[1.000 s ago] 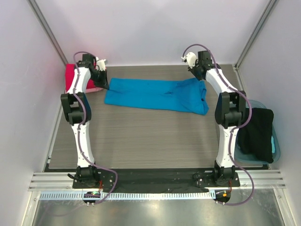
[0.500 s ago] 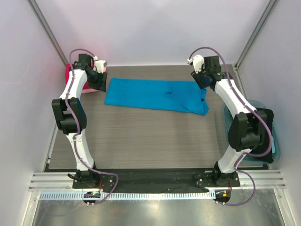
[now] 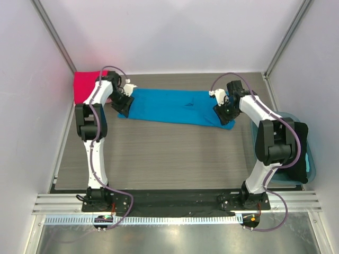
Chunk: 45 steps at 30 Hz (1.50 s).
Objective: Fold and stack the t-shirts
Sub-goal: Fold the tshirt
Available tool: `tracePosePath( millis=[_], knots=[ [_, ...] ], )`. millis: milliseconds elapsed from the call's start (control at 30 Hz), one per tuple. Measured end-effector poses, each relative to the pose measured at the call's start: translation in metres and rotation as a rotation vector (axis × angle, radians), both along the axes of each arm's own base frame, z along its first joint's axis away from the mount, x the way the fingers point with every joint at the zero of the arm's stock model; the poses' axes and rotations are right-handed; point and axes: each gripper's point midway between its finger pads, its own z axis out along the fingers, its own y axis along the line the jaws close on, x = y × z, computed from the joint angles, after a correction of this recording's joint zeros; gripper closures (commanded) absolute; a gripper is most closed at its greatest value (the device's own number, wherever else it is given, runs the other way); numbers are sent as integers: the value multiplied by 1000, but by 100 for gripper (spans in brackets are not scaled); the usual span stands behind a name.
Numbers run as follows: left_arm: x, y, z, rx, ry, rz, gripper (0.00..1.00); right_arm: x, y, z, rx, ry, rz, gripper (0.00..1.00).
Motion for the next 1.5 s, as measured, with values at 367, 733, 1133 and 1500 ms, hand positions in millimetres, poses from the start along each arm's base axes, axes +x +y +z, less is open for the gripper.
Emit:
tracePosePath(
  millis=[367,733,1133,1500],
  knots=[
    [-2,-5,-4,23,-17,-22,53,-2,-20,-38,-18,115,-6,56],
    [-16,2,-6,63,-23,-16,54,13,-36,-38,-3,148,8,88],
    [-29,3,-3,71,-6,26,52,8,-83,-25,8,185,8,63],
    [-69,-7,76,135,-155,-160,42,36,-56,35,157,40,21,58]
  ],
)
